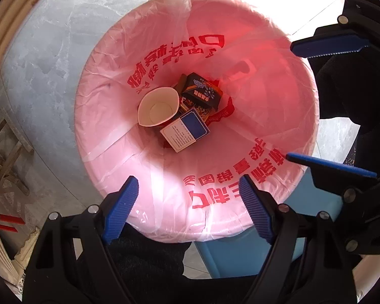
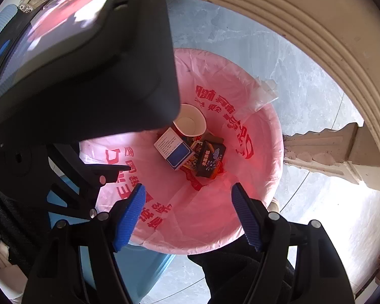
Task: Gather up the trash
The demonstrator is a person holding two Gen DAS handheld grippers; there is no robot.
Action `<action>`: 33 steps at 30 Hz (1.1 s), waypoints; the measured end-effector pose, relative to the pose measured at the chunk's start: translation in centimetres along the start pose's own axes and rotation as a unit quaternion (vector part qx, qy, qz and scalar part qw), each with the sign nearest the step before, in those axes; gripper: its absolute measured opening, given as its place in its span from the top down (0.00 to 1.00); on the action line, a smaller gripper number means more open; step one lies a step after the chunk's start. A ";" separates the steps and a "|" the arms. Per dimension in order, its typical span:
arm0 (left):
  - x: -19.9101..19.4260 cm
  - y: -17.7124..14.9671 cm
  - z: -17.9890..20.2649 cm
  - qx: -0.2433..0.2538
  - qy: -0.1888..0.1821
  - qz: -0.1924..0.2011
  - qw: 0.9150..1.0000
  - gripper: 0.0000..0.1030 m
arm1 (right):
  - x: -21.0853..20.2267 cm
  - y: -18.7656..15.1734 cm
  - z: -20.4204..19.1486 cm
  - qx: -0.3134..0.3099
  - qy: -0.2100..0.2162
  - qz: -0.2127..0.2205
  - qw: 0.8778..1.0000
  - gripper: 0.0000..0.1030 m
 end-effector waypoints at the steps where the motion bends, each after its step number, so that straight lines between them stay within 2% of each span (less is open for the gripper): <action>1: -0.3 -0.1 0.1 0.000 0.002 0.003 1.000 0.23 | -0.2 -0.1 -0.1 0.000 0.000 0.002 1.000 0.33; 5: -2.5 -1.1 0.4 -0.008 0.007 0.016 1.000 0.23 | -3.2 -0.7 -0.5 0.006 0.017 0.027 0.999 0.33; 8: -5.9 -2.2 0.7 -0.026 0.008 0.049 0.998 0.23 | -7.5 -1.1 -0.9 0.002 0.030 0.065 0.997 0.33; 10: -8.6 -3.1 1.0 -0.035 0.002 0.071 0.997 0.23 | -11.1 -1.1 -0.9 -0.003 0.032 0.094 0.995 0.27; 11: -10.4 -3.6 1.0 -0.040 0.007 0.084 0.996 0.23 | -12.9 -1.1 -0.8 -0.005 0.032 0.108 0.994 0.21; 14: -16.1 -4.7 0.7 -0.054 0.027 0.118 0.991 0.20 | -18.5 -0.6 -0.4 -0.007 0.050 0.144 0.988 0.19; 17: -22.1 -5.1 0.1 -0.068 0.039 0.155 0.985 0.17 | -24.8 0.6 0.4 -0.015 0.046 0.194 0.980 0.10; 22: -31.7 -4.8 -1.1 -0.080 0.080 0.200 0.973 0.14 | -33.5 3.0 2.0 -0.011 0.023 0.258 0.966 0.08; 24: -35.1 -4.6 -1.7 -0.075 0.110 0.211 0.968 0.13 | -36.5 4.2 2.8 -0.009 0.022 0.279 0.960 0.07; 27: -38.7 -4.0 -2.1 -0.061 0.130 0.220 0.965 0.12 | -40.1 6.0 3.9 -0.006 0.022 0.300 0.954 0.07; 33: -42.1 -2.3 -2.6 -0.037 0.149 0.223 0.963 0.12 | -44.9 9.1 6.6 0.003 0.011 0.336 0.942 0.07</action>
Point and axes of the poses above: each gripper's, at about its wrist camera, not at the fingertips, and x roughly the way its jaws point, z to its right, y to its top, the point moved 8 cm from there along x, roughly the way its jaws point, and after that the axes turned 11 degrees about x, right-handed, at the moved point
